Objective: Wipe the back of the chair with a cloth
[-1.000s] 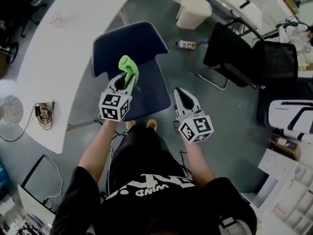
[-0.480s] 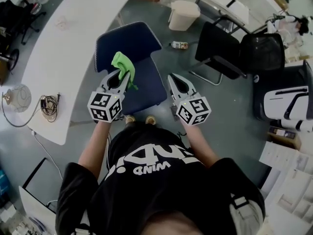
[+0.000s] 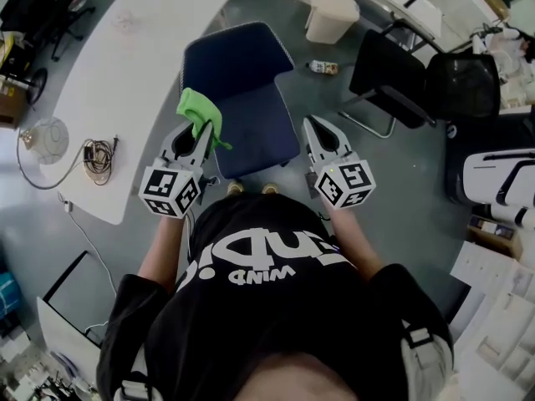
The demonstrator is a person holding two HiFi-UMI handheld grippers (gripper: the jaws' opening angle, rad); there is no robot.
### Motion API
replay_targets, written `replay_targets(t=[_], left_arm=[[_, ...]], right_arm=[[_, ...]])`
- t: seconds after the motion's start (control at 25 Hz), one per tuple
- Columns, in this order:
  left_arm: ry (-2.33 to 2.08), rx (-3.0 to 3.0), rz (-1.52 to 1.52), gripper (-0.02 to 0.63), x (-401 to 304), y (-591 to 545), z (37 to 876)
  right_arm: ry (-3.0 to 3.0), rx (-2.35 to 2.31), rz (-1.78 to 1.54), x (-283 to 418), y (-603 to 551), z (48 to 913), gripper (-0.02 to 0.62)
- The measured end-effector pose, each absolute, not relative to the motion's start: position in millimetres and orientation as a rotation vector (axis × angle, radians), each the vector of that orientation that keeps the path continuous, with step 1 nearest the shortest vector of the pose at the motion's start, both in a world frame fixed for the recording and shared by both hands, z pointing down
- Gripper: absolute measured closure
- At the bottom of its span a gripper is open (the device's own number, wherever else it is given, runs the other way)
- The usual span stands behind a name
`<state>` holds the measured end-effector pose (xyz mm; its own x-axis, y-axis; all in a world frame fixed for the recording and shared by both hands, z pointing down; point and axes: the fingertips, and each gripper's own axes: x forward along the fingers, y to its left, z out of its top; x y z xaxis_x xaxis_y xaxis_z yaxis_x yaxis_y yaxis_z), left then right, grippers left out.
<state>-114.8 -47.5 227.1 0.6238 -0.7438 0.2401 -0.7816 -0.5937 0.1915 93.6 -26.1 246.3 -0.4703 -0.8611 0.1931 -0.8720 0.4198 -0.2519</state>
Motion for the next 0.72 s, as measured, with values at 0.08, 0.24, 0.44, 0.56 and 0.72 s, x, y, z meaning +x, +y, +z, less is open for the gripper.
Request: replay_targets(t=[0.08,0.24,0.44,0.56,0.72], left_arm=[[-1.255,2.59,0.184,0.54,-121.2,-41.5,227.8],[-1.293,2.603,0.145,0.54,-131.0,-38.4,230.1],[-1.316,2.606,0.141,0.54,-131.4,-40.9,244.0],[-1.326,2.6,0.133,0.54,-128.0,-40.7,250.6],[-1.347,2.59,0.113,0.54,-124.2,-42.1,249.9]], right_arm=[[-2.607,1.615,0.508,91.9,-22.7,252.1,0.598],[-2.592,1.663,0.507,90.0,-19.6,261.6,0.598],[-2.591,1.684,0.469,87.7,-18.3,266.0,0.598],[-2.601,1.669,0.453,82.2,-18.3,265.9,0.598],[-2.609,1.632,0.445,74.0,-18.7,267.0,0.598]])
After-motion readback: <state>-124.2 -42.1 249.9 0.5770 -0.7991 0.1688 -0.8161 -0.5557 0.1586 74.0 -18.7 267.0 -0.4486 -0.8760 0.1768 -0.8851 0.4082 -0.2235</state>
